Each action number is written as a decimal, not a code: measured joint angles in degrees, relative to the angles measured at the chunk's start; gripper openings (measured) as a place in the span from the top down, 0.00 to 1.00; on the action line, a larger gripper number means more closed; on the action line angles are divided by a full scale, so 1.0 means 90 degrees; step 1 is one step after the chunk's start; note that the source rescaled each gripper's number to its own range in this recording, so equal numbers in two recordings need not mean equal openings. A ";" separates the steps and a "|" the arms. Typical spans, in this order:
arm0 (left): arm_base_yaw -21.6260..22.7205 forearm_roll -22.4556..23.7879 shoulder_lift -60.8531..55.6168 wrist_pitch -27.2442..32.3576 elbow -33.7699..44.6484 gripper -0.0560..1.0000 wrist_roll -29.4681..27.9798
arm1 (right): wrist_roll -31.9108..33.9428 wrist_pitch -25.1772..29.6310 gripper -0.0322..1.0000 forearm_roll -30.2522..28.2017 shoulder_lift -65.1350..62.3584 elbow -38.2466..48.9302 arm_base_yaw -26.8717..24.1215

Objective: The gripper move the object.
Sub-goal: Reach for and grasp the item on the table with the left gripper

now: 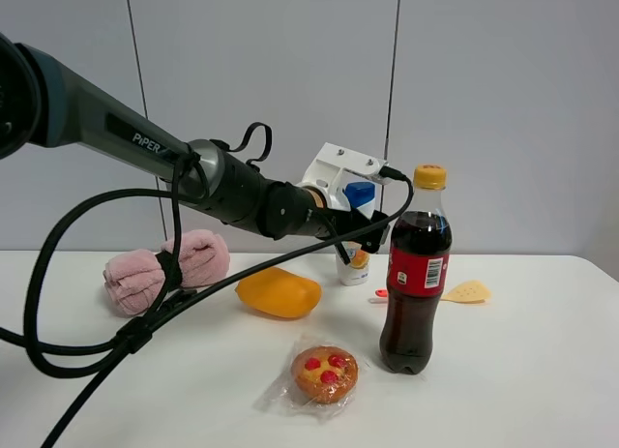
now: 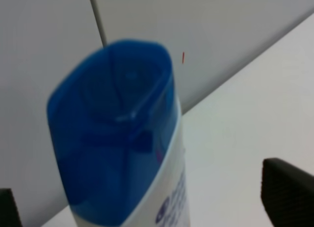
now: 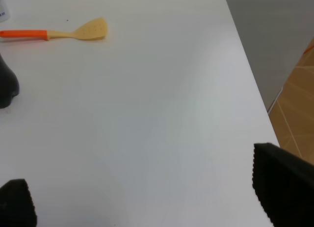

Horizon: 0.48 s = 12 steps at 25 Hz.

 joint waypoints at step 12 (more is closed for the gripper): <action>0.0050 -0.0054 0.0410 -0.0077 -0.0550 0.00 -0.0002 | 0.0000 0.0000 0.00 0.0000 0.0000 0.0000 0.0000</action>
